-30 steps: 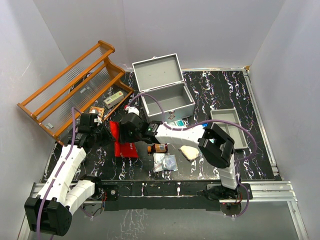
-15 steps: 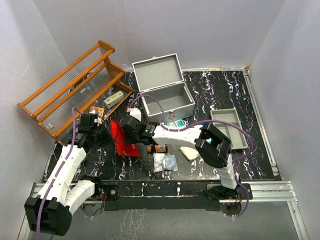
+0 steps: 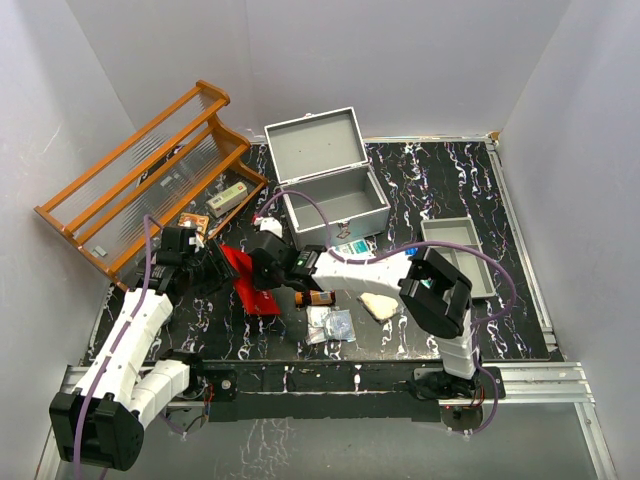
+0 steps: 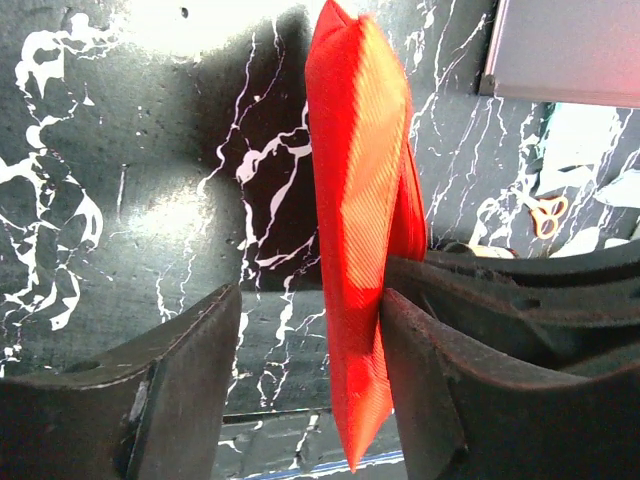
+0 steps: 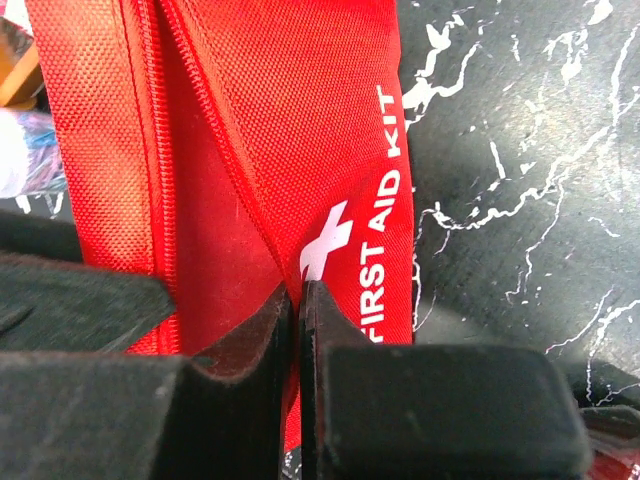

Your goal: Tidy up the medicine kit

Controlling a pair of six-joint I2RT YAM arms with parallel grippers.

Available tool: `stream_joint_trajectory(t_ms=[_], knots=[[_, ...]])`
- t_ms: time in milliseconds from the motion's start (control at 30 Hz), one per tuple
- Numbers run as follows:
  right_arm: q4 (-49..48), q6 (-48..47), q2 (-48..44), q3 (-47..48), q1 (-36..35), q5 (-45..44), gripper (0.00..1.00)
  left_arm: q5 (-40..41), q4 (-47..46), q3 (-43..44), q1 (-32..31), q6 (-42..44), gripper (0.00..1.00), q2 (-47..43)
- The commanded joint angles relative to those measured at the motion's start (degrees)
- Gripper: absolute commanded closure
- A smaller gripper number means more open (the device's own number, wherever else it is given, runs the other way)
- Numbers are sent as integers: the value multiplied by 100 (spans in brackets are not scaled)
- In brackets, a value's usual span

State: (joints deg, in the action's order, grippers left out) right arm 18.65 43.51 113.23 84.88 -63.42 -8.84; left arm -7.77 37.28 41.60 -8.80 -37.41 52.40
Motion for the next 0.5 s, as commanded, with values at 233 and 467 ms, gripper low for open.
stream_joint_trajectory(t_ms=[233,467], knots=[[-907,98,-779,-481,30,575,100,-488,-482,-161,10,-322,54,-377],[-942,110,-759,-594,31,466,86,-502,-486,-197,10,-234,96,-460]])
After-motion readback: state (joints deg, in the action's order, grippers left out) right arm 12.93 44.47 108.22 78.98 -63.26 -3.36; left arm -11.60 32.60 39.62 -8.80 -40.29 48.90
